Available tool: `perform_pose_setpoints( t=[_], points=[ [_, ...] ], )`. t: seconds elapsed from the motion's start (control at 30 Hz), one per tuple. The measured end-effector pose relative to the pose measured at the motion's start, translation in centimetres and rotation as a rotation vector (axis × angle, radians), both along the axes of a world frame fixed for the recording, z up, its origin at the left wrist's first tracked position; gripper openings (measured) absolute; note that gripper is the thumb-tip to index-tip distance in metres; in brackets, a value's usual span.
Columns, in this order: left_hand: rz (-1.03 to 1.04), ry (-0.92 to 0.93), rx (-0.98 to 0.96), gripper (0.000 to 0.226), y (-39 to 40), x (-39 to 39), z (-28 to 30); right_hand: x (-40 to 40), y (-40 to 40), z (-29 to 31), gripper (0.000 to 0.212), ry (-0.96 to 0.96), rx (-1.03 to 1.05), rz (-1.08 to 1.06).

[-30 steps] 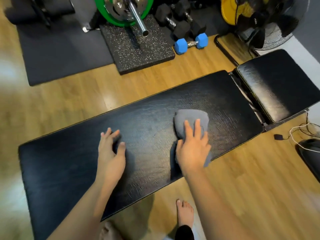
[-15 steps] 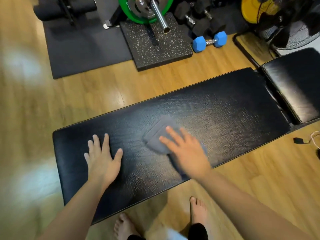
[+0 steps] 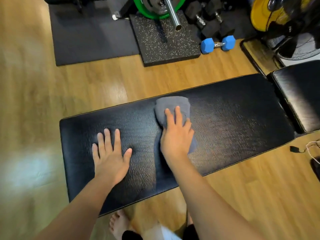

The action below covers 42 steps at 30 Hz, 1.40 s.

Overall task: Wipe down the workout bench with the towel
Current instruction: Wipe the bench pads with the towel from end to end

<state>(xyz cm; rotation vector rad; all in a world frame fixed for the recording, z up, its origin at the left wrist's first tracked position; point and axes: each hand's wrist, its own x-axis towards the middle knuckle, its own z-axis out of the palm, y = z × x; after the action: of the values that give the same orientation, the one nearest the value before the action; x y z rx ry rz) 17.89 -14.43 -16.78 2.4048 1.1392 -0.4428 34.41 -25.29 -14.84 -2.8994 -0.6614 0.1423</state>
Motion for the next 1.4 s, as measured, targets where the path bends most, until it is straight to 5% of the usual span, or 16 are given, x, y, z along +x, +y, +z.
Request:
perform_pose_setpoints(
  t=[0.2, 0.3, 0.37, 0.47, 0.6, 0.77, 0.9, 1.03, 1.13, 1.4],
  points=[
    [-0.042, -0.294, -0.119, 0.079, 1.5, -3.0, 0.8, -8.4, 2.0, -0.8, 0.07, 0.032, 0.026, 0.562],
    [0.067, -0.276, 0.069, 0.08, 2.9, -6.2, 0.9, -4.5, -0.6, -0.8, 0.065, -0.027, 0.002, 0.681],
    [0.305, -0.136, 0.083, 0.105, 3.5, -7.5, 1.1, -1.1, -1.5, -0.5, 0.062, -0.065, -0.009, 0.621],
    [0.68, -0.131, -0.184, 0.14, 4.6, -8.3, 0.4, 4.1, -1.7, 0.1, 0.055, -0.053, 0.0, 0.379],
    [0.814, -0.307, -0.256, 0.126, 5.5, -8.5, -0.4, 7.8, -0.4, 0.1, 0.05, -0.018, 0.063, 0.067],
    [0.919, -0.379, -0.394, 0.099, 5.8, -8.0, 0.5, 2.1, 5.0, -0.3, 0.05, -0.05, 0.066, -0.138],
    [0.956, -0.458, -0.498, 0.074, 6.6, -8.3, 0.8, -5.3, 10.1, -0.5, 0.058, -0.033, 0.021, 0.106],
    [1.138, -0.591, -0.838, 0.091, 7.3, -9.7, -0.1, -12.8, 14.7, -0.4, 0.067, 0.053, -0.006, 0.362],
    [1.185, -0.782, -0.99, 0.058, 6.9, -9.7, 1.8, -16.3, 16.6, -0.5, 0.05, 0.093, -0.027, 0.53],
    [1.564, -1.014, -1.114, 0.084, 8.2, -14.3, 0.8, -21.6, 12.0, -0.1, 0.051, 0.088, -0.057, 0.982]
  ],
)
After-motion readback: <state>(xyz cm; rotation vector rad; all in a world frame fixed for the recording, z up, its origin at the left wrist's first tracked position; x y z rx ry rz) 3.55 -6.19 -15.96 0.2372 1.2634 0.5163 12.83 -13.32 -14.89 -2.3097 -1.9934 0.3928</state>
